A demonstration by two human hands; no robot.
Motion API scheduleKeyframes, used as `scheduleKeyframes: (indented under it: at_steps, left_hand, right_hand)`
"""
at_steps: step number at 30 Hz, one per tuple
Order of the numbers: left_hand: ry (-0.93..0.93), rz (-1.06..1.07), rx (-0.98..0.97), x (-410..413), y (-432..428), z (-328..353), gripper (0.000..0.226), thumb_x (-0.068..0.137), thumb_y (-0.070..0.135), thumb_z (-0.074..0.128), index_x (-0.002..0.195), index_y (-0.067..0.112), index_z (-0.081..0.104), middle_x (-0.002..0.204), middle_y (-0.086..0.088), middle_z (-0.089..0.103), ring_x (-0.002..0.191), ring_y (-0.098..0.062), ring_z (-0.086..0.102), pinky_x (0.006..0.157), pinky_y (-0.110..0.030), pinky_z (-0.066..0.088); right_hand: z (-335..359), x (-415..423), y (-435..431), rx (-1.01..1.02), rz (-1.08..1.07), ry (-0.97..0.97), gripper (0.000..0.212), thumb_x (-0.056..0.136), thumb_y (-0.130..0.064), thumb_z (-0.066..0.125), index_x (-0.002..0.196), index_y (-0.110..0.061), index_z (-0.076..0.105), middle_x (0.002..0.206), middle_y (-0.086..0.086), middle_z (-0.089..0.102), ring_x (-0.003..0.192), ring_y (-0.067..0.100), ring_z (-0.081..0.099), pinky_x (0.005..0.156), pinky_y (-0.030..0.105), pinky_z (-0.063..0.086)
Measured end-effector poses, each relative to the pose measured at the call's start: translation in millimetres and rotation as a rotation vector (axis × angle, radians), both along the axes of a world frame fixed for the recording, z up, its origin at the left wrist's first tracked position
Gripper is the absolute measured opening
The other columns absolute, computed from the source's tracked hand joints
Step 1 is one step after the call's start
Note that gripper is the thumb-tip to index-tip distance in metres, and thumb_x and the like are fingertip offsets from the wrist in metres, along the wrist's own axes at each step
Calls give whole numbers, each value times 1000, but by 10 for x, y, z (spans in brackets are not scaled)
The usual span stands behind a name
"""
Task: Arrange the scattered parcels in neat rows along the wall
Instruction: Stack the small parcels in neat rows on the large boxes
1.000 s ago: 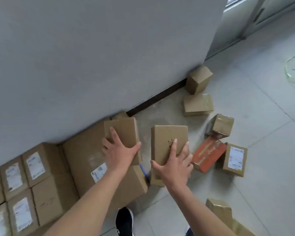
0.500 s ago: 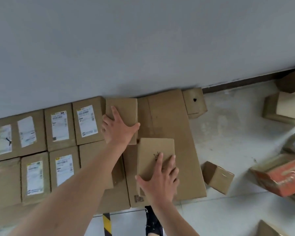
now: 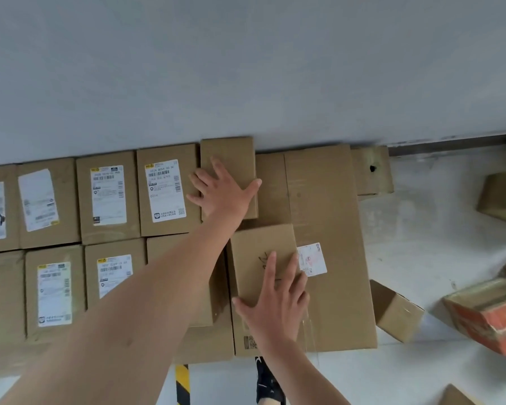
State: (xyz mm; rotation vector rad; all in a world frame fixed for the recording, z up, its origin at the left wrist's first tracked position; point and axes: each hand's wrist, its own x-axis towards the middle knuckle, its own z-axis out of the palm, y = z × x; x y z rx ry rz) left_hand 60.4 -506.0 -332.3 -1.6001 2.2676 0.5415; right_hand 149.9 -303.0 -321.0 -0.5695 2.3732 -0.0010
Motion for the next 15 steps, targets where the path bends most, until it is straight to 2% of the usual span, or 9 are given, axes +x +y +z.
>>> scheduleKeyframes:
  at_steps: [3, 7, 11, 13, 15]
  left_hand:
    - [0, -25, 33, 55, -23, -10, 107, 82, 79, 45, 155, 14, 1, 161, -23, 1, 148, -40, -2, 113, -63, 15]
    - [33, -35, 74, 147, -97, 21, 103, 81, 70, 56, 155, 17, 8, 161, -22, -3, 148, -38, -2, 116, -58, 16]
    - [19, -76, 128, 200, -133, 87, 103, 83, 66, 58, 156, 19, 3, 161, -22, -6, 148, -37, -5, 116, -58, 18]
    - [8, -86, 121, 221, -72, 114, 101, 85, 66, 54, 156, 21, -1, 161, -21, -7, 148, -37, -7, 116, -59, 16]
    - [2, -158, 65, 209, 116, 151, 94, 88, 66, 46, 156, 22, -2, 161, -22, -6, 148, -38, -7, 118, -59, 11]
  right_hand:
    - [-50, 5, -425, -68, 27, -39, 112, 80, -78, 49, 151, -28, -21, 154, 20, -32, 143, 44, 9, 110, 52, 29]
    - [-70, -33, -743, -110, -49, -73, 99, 89, -57, 58, 152, -35, -15, 155, 22, -28, 142, 43, 18, 111, 51, 33]
    - [-79, -180, -540, -260, -47, -173, 93, 95, -37, 59, 152, -35, -16, 158, 15, -26, 146, 38, 15, 113, 45, 35]
    - [-47, -300, -370, -317, -59, -189, 89, 98, -35, 55, 153, -34, -15, 160, 12, -23, 147, 35, 15, 112, 43, 37]
    - [-3, -432, -150, -318, -41, -149, 81, 100, -38, 47, 153, -32, -14, 162, 13, -17, 149, 34, 10, 116, 45, 29]
